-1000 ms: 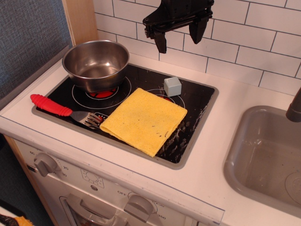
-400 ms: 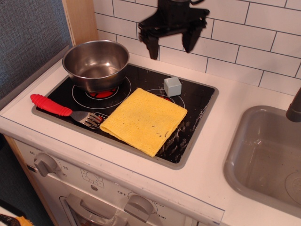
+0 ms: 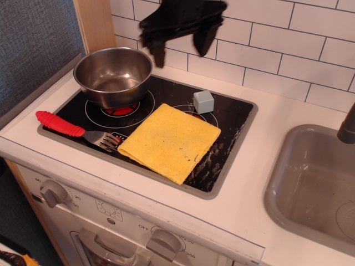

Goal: Picked up the red fork from the bottom left and moved it to the far right edge

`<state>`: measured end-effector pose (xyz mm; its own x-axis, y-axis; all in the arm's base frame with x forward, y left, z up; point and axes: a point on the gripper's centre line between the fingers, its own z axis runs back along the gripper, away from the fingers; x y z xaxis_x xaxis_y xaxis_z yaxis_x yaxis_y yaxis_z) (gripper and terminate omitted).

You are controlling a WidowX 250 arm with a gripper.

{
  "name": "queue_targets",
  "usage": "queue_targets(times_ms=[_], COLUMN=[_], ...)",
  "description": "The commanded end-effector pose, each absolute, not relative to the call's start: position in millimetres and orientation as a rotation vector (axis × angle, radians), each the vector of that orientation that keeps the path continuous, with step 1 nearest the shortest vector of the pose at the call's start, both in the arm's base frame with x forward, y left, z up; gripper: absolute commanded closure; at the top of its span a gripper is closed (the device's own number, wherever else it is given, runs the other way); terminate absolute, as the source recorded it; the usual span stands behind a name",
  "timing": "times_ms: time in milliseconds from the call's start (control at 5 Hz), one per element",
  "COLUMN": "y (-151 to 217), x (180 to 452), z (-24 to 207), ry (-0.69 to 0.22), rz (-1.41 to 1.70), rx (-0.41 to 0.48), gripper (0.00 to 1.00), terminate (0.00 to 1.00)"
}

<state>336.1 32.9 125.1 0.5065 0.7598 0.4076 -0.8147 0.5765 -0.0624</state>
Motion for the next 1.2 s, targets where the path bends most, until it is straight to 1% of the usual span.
queue_targets(times_ms=[0,200,400,600,800,1000], y=[82.7,101.2,110.0,116.8,124.4,133.6], x=[298.4,281.2,263.9,254.0,253.7,259.3], z=[121.4,111.3,99.3,86.8,76.4,61.1], ry=[-0.433,-0.411,-0.379,-0.337,-0.313,-0.261], rz=[1.174,1.255,1.326,1.372,1.391,1.414], rx=[0.156,0.183,0.179,0.193,0.208,0.245], gripper=[0.00,0.00,0.00,0.00,0.00,0.00], terminate=[0.00,0.00,0.00,0.00,0.00,0.00])
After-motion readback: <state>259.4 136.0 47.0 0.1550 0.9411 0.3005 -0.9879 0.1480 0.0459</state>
